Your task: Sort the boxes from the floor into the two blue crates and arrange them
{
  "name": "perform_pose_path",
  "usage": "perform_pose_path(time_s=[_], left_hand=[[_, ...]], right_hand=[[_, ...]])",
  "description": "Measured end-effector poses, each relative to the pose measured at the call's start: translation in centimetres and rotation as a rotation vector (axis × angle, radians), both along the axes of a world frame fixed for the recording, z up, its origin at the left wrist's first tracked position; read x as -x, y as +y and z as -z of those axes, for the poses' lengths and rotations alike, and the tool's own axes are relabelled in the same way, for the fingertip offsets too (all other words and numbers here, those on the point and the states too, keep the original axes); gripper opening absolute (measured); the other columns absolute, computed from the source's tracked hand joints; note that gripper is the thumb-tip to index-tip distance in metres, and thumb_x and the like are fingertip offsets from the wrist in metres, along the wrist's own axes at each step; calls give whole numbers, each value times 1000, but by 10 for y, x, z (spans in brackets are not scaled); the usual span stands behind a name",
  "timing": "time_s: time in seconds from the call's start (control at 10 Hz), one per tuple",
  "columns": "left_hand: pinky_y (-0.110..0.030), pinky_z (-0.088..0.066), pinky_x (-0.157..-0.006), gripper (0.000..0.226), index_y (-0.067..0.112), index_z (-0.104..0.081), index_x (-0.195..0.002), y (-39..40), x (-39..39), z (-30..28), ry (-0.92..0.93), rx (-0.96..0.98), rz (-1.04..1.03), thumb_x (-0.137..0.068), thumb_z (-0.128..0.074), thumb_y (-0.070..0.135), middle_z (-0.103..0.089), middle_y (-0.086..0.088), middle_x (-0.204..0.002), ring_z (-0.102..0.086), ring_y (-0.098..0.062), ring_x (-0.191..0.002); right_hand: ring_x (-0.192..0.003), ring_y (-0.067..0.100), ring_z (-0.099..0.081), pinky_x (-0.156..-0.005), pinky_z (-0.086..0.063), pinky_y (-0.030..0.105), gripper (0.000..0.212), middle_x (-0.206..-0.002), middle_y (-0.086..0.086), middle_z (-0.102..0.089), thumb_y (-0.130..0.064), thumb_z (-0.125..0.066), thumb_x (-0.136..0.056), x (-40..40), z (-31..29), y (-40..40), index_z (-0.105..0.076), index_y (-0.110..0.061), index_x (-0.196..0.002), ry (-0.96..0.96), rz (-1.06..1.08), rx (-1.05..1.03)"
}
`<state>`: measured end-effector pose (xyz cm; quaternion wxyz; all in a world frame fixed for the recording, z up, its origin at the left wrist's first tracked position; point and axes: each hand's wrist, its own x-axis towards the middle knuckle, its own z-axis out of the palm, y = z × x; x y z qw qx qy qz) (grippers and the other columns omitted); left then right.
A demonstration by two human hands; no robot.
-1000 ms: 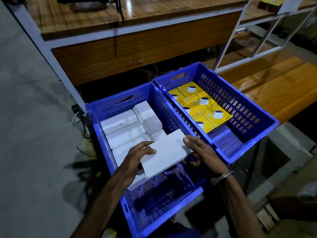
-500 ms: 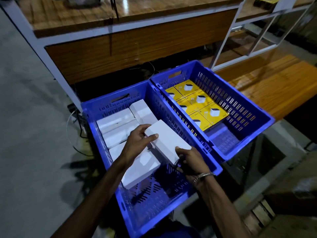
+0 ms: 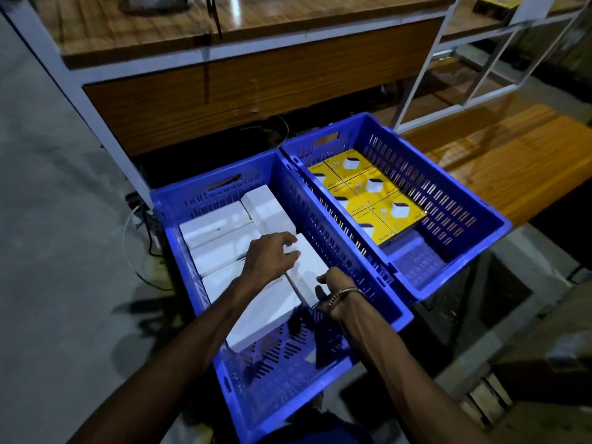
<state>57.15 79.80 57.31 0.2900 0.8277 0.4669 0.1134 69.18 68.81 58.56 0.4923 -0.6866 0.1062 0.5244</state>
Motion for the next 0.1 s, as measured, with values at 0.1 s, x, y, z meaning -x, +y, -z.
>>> perform_pose_path(time_s=[0.1], left_hand=[[-37, -54, -102, 42, 19, -71, -127, -5, 1, 0, -28, -23, 8, -89, -74, 38, -74, 0, -127, -69, -20, -115]], right_hand=[[-94, 30, -55, -60, -50, 30, 12, -100, 14, -52, 5, -50, -90, 6, 0, 5, -56, -6, -88, 54, -36, -8]])
